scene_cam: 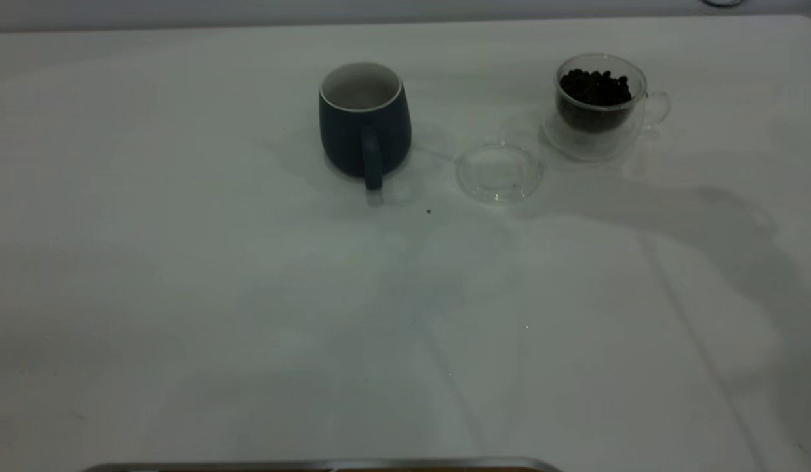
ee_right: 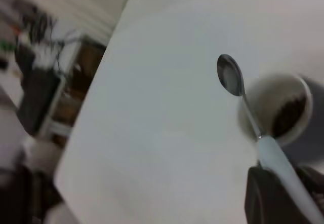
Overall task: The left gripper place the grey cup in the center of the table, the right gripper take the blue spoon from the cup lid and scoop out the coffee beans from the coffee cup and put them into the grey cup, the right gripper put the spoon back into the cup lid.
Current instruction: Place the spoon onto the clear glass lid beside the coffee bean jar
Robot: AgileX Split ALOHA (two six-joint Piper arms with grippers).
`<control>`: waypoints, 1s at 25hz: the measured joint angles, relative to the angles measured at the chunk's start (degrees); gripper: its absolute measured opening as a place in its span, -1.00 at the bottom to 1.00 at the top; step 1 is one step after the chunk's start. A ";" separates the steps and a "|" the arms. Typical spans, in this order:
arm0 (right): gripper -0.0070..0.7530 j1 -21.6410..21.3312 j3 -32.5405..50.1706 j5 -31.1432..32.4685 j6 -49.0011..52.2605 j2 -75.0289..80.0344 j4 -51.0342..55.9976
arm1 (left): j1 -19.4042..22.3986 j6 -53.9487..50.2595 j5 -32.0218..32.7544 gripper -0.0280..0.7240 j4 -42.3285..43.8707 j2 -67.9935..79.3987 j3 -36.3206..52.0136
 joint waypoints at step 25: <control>-0.71 -7.34 11.32 -5.71 3.40 12.69 10.21 | 0.00 0.00 0.00 0.48 0.00 0.00 0.00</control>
